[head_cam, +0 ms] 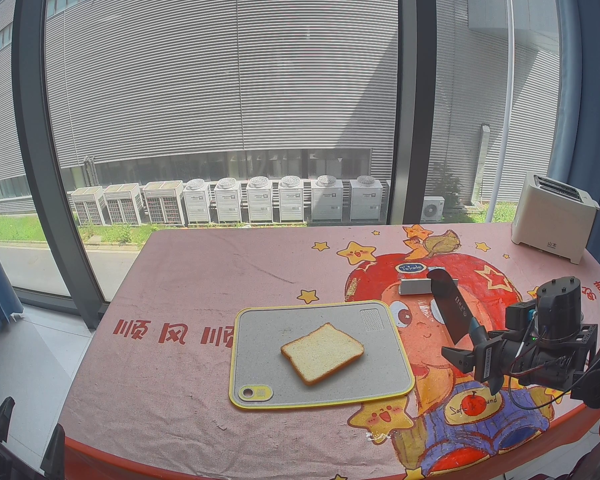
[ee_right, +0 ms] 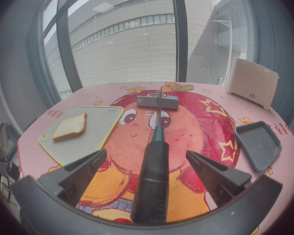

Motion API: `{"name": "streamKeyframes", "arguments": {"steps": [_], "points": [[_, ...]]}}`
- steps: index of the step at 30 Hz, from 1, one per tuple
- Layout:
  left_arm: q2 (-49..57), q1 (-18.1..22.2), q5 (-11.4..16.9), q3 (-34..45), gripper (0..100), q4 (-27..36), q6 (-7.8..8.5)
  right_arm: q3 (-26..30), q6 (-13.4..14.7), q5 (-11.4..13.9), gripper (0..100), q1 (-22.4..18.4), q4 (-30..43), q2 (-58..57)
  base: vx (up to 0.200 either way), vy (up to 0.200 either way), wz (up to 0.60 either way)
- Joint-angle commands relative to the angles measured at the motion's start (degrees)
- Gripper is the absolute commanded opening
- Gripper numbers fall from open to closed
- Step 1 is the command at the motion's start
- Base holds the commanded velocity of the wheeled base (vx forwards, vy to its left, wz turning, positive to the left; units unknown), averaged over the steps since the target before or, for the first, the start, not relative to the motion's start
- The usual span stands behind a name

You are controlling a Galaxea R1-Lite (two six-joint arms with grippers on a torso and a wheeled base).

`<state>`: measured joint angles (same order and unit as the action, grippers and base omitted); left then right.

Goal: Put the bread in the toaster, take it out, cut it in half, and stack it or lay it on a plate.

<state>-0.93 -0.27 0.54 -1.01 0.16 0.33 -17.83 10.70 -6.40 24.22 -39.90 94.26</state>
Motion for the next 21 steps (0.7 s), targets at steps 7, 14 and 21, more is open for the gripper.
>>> {"name": "streamKeyframes", "arguments": {"steps": [7,14,21], "points": [[0.93,0.00,-0.01,1.01,100,0.02,0.02,0.52,0.02,-0.02,0,0.04,0.09,-0.13,0.000,0.000,0.00],[0.93,0.00,-0.01,1.01,100,0.02,-0.07,0.52,-0.07,-0.02,0,0.12,0.09,-0.74,0.000,0.000,0.00],[0.93,0.00,-0.01,1.01,100,0.02,-0.07,-0.01,-0.07,-0.02,0,0.12,0.00,-0.83,0.000,0.000,0.00]]}}
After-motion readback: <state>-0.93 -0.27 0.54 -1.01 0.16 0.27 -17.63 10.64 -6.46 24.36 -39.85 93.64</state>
